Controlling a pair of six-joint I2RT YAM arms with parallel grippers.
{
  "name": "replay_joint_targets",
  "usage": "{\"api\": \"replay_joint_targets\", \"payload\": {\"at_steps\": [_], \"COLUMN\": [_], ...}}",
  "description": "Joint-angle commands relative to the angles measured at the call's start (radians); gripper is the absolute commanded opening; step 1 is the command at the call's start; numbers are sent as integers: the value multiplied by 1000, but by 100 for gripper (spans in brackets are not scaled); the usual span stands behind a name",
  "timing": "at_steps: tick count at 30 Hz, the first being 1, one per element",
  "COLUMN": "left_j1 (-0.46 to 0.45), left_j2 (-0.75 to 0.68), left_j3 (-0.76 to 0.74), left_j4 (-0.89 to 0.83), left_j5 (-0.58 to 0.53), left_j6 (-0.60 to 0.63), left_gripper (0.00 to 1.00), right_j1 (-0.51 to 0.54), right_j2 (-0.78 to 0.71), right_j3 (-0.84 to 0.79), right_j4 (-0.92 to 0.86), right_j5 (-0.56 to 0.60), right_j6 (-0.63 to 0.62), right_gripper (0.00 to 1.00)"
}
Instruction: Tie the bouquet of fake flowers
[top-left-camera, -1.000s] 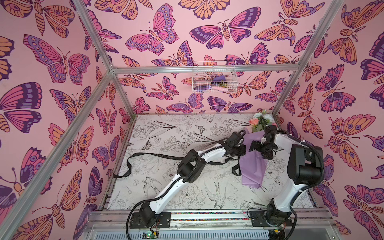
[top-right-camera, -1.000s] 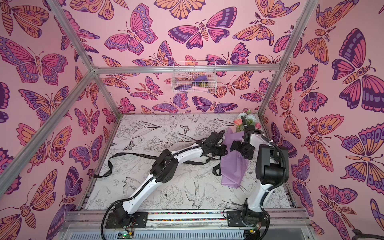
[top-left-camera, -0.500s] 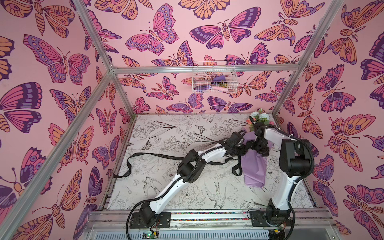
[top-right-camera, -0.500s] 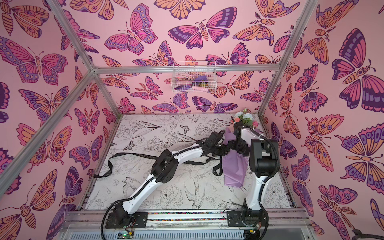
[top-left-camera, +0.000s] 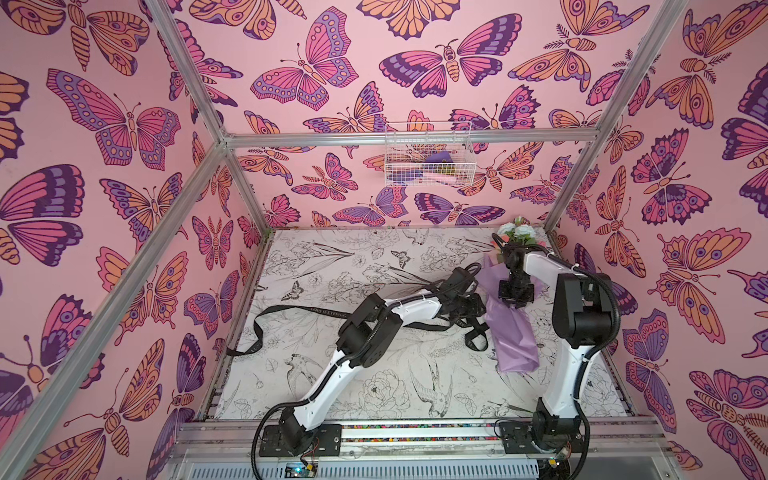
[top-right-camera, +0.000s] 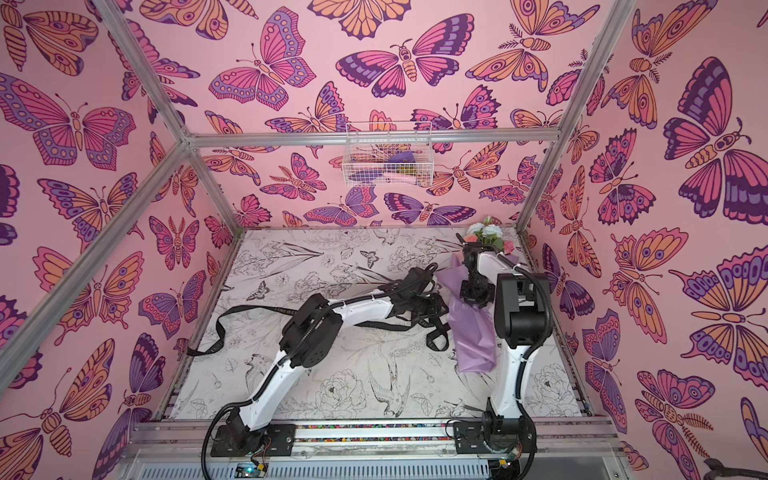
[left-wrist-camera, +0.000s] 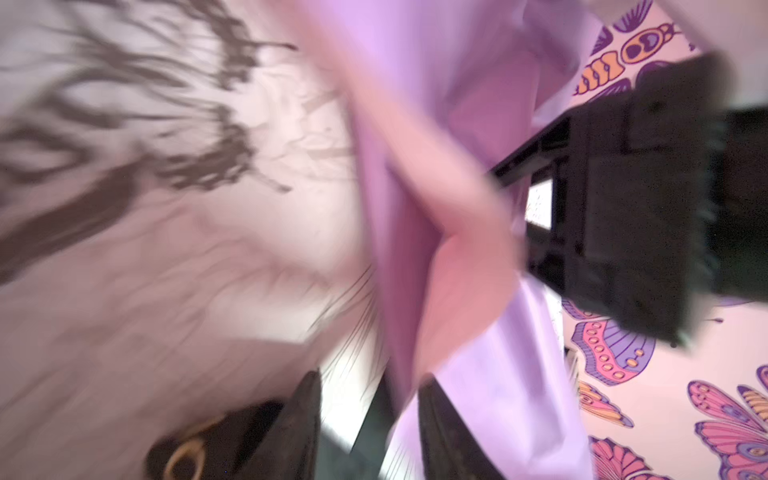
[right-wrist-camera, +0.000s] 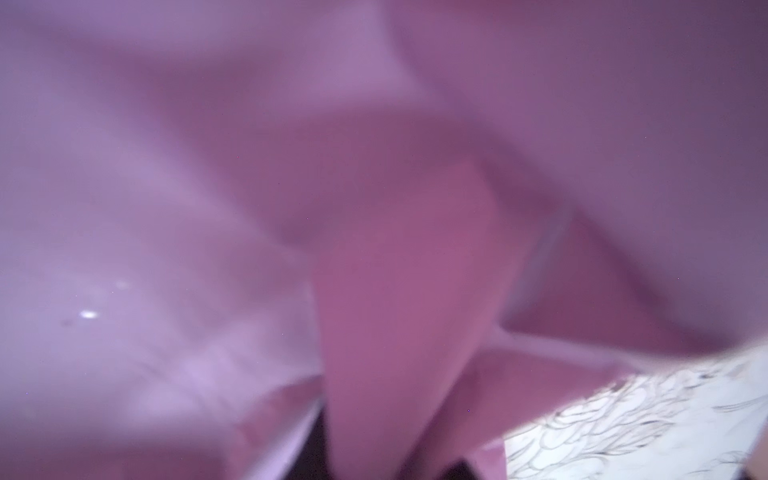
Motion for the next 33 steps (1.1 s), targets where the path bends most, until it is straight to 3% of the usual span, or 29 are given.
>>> {"api": "replay_joint_targets", "payload": {"at_steps": [1, 8, 16, 23, 25, 27, 33], "left_j1": [47, 107, 154, 217, 231, 243, 295], "left_j2": [-139, -368, -594, -730, -770, -805, -920], "left_j3": [-138, -402, -641, -788, -826, -853, -928], "left_j4": [104, 184, 182, 175, 169, 157, 115], "left_j5": [-43, -85, -205, -288, -323, -351, -378], "left_j6": [-25, -24, 19, 39, 44, 46, 43], "left_gripper": [47, 59, 78, 84, 92, 100, 99], "right_j1": [-14, -14, -13, 13, 23, 47, 239], "right_j2": [67, -67, -349, -535, -581, -623, -702], "right_j3": [-28, -87, -202, -248, -253, -268, -302], "right_j4": [-37, 11, 71, 75, 76, 90, 161], "right_j5": [62, 57, -82, -140, -178, -210, -237], "right_j6": [-36, -45, -2, 57, 81, 116, 291], "right_gripper": [2, 0, 0, 0, 0, 0, 0]}}
